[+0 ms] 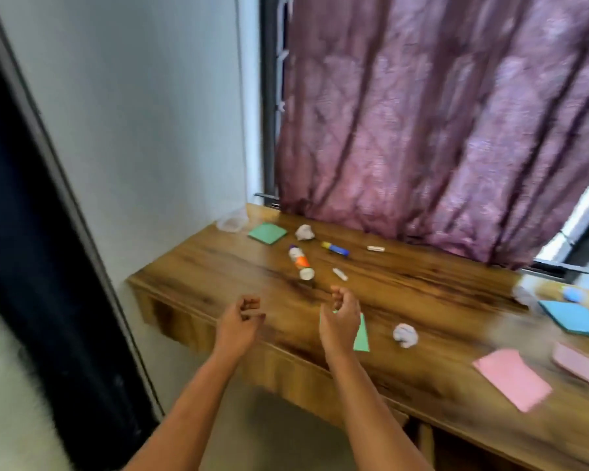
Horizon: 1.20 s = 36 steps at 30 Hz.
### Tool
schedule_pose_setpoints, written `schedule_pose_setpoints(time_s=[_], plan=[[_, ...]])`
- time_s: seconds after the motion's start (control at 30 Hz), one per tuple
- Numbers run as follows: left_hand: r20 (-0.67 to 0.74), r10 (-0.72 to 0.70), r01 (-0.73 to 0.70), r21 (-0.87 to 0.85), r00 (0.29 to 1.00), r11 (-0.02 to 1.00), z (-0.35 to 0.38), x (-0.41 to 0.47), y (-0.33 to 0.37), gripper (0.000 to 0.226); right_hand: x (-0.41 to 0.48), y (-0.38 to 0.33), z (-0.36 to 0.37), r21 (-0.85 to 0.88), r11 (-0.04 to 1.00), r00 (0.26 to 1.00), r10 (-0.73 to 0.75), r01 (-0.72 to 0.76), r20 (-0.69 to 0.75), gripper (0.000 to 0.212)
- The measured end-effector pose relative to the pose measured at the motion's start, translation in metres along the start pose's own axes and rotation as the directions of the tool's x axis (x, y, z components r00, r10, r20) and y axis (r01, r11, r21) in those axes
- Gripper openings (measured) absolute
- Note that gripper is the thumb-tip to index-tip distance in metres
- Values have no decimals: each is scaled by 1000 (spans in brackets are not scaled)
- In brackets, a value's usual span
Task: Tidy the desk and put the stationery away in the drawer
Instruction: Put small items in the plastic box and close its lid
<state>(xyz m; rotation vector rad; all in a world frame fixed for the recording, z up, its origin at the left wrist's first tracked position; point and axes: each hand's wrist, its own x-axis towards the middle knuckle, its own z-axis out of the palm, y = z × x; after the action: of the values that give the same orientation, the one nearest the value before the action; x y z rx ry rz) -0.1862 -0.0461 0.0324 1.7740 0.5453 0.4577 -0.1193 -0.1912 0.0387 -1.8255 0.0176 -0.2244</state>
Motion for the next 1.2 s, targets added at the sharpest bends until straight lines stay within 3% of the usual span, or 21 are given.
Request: schedule_pose_setpoints(time_s=[0.13, 0.3, 0.53, 0.7, 0.93, 1.2], plan=[[-113, -33, 34, 6, 993, 999, -95, 40, -18, 19, -13, -30, 82, 5, 996, 992, -86, 86, 97, 31], [-139, -49, 45, -30, 989, 999, -136, 93, -35, 21, -3, -43, 148, -1, 997, 985, -80, 81, 155, 24], [-26, -121, 119, -75, 992, 990, -138, 164, -56, 25, 47, -46, 223, -37, 999, 968, 16, -7, 249, 20], [-61, -109, 108, -27, 992, 994, -134, 249, -63, 25, 108, -40, 291, 3, 999, 960, 42, -44, 276, 21], [-23, -120, 121, 64, 993, 991, -126, 375, -45, 37, 211, -36, 382, -75, 989, 907, 146, -127, 394, 39], [207, -252, 258, 0, 945, 966, -90, 468, -40, 51, 260, -28, 426, -82, 971, 891, 239, -225, 387, 41]])
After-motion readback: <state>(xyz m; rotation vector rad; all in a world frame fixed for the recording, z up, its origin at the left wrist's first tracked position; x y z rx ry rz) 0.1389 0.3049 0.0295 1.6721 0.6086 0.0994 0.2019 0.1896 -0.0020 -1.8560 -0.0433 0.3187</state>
